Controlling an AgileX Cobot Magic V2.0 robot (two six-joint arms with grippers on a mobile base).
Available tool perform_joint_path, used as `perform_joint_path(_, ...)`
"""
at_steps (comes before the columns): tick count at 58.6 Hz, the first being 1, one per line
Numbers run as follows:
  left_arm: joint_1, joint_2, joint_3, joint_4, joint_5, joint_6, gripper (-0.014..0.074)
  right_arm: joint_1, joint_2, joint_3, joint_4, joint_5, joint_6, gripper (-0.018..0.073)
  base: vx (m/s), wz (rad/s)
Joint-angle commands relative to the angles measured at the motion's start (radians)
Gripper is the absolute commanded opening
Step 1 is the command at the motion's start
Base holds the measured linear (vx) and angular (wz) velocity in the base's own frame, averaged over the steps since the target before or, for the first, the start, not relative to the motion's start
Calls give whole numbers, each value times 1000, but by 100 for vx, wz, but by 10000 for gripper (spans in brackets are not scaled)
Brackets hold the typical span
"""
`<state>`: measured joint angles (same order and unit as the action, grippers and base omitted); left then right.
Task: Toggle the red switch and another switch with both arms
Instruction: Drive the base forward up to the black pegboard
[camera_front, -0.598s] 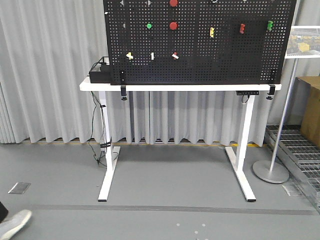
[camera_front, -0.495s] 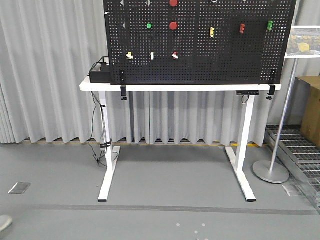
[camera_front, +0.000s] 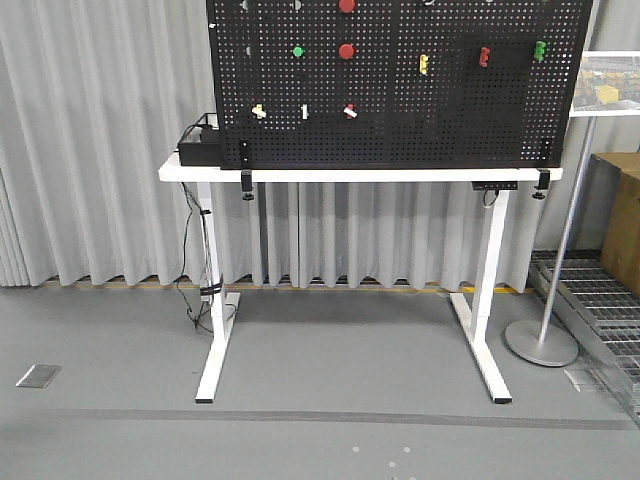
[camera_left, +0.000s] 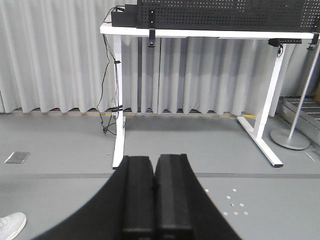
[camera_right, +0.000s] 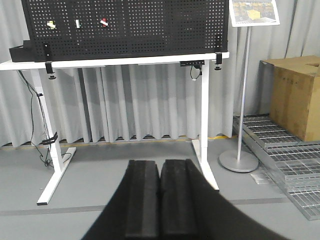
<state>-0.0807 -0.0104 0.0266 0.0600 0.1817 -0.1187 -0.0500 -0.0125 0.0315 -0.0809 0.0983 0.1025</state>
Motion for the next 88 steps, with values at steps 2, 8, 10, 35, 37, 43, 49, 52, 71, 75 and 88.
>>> perform_joint_path(2, -1, -19, 19, -2, -82, -5, 3, 0, -12, 5, -5, -84, -6, -6, 0, -1)
perform_joint_path(8, -1, -19, 19, -2, -82, -5, 3, 0, -12, 5, -5, -84, -6, -6, 1, -2)
perform_joint_path(10, -1, -19, 19, -2, -82, -5, 3, 0, -12, 5, -5, -84, -6, -6, 2, -1)
perform_joint_path(35, -1, -19, 19, -2, -82, -5, 3, 0, -12, 5, -5, -84, -6, -6, 13, -4)
perform_joint_path(37, -1, -19, 19, -2, -82, -5, 3, 0, -12, 5, -5, -84, -6, -6, 25, -6)
perform_joint_path(43, -1, -19, 19, -2, -82, -5, 3, 0, -12, 5, -5, -84, -6, -6, 28, -5)
perform_joint_path(49, -1, -19, 19, -2, -82, -5, 3, 0, -12, 5, -5, -84, -6, -6, 30, 1)
perform_joint_path(52, -1, -19, 19, -2, -82, -5, 3, 0, -12, 5, -5, -84, -6, -6, 31, 4)
perform_joint_path(71, -1, -19, 19, -2, -82, -5, 3, 0, -11, 5, -5, -84, -6, -6, 36, 3)
perform_joint_path(75, -1, -19, 19, -2, -82, -5, 3, 0, -11, 5, -5, -84, -6, -6, 40, 4)
perform_joint_path(88, -1, -19, 19, -2, -82, -5, 3, 0, -11, 5, -5, -84, -6, -6, 41, 3)
